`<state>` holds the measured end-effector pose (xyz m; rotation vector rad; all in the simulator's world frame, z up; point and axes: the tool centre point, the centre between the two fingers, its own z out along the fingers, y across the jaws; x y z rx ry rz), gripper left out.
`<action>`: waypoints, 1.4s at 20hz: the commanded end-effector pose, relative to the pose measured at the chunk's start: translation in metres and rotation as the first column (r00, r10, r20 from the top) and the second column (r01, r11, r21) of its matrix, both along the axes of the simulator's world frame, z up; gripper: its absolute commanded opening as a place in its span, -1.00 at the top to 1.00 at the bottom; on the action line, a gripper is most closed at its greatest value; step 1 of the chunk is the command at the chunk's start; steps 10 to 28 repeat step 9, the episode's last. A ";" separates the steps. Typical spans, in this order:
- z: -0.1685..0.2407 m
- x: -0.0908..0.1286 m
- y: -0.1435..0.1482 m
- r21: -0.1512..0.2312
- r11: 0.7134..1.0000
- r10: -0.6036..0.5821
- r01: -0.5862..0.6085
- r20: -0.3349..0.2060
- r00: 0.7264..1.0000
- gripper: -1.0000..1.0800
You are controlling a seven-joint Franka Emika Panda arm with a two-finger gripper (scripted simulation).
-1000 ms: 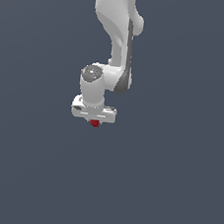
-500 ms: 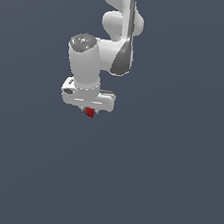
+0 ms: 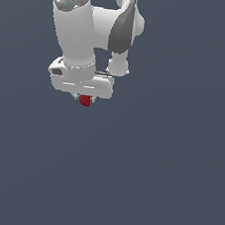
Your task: Pick up the object and move it to a goal position.
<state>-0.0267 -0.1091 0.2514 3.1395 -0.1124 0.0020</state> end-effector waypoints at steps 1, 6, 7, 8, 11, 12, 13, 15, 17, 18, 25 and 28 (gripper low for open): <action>0.013 0.002 -0.002 0.000 1.000 0.000 0.000 -0.001 1.000 1.00; 0.027 0.005 -0.004 0.000 1.000 0.000 0.000 -0.001 1.000 1.00; 0.028 0.006 -0.005 0.000 1.000 0.000 0.000 -0.001 1.000 1.00; 0.028 0.006 -0.005 0.000 1.000 0.000 0.000 -0.001 1.000 1.00; 0.028 0.006 -0.005 0.000 1.000 0.000 0.000 -0.001 1.000 1.00; 0.028 0.006 -0.005 0.000 1.000 0.000 0.000 -0.001 1.000 1.00; 0.028 0.006 -0.005 0.000 1.000 0.000 0.000 -0.001 1.000 1.00; 0.028 0.006 -0.005 0.000 1.000 0.000 0.000 -0.001 1.000 1.00; 0.028 0.006 -0.005 0.000 1.000 0.000 0.000 -0.001 1.000 1.00; 0.028 0.006 -0.005 0.000 1.000 0.000 0.000 -0.001 1.000 1.00; 0.028 0.006 -0.005 0.000 1.000 0.000 0.000 -0.001 1.000 1.00; 0.028 0.006 -0.005 0.000 1.000 0.000 0.000 -0.001 1.000 1.00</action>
